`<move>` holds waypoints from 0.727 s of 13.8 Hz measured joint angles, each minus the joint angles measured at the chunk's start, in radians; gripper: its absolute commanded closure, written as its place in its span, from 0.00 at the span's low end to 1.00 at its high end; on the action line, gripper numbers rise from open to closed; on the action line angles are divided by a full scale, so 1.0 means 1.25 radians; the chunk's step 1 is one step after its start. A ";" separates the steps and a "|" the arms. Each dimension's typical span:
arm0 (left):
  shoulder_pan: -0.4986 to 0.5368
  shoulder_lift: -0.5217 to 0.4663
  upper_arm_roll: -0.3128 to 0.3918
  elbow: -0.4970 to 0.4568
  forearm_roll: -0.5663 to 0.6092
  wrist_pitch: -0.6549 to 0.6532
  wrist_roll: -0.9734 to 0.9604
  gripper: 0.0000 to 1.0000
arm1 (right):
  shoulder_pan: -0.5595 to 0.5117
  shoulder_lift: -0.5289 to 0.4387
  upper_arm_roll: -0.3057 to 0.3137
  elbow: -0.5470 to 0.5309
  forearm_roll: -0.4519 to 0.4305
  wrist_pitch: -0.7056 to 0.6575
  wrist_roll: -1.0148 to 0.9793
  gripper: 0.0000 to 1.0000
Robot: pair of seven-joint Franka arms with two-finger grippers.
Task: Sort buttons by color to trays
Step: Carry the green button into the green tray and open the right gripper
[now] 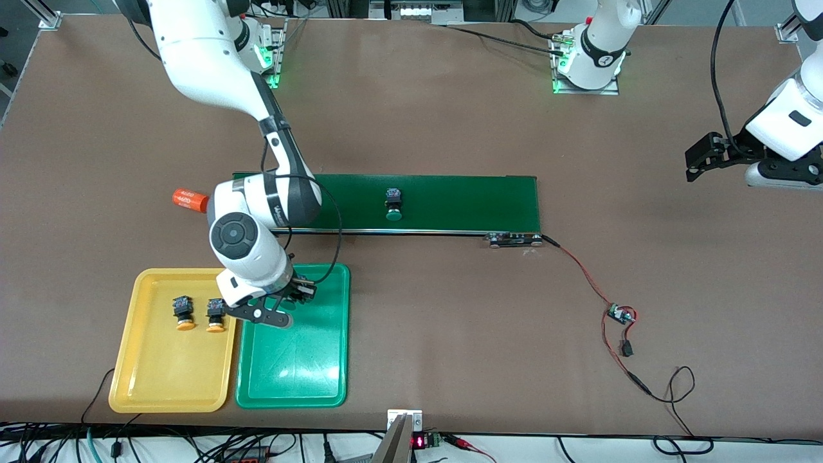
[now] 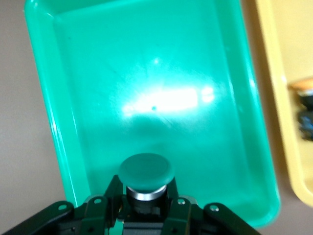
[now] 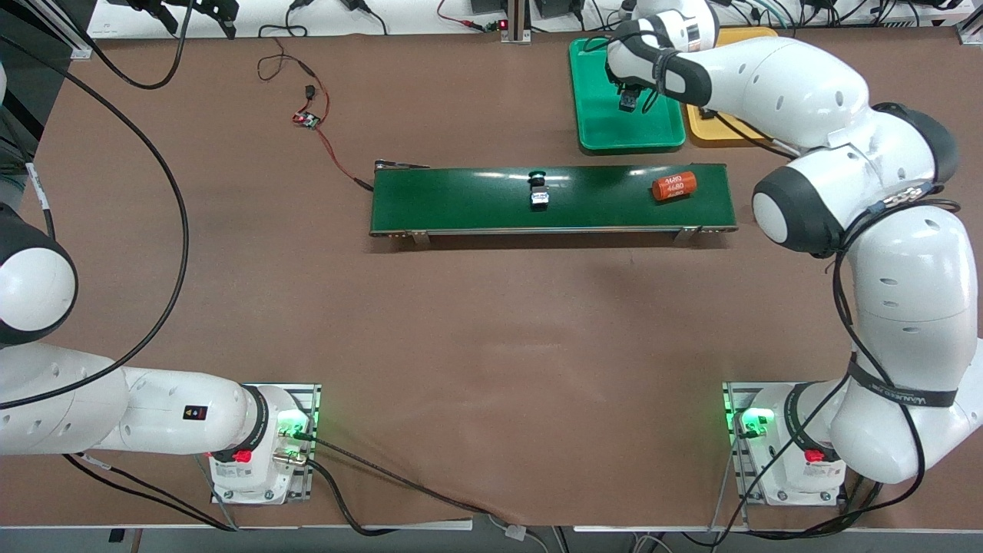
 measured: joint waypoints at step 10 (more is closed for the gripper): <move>0.000 0.000 0.000 0.000 0.000 0.000 0.000 0.00 | -0.059 0.082 0.000 0.028 0.000 0.134 -0.149 0.00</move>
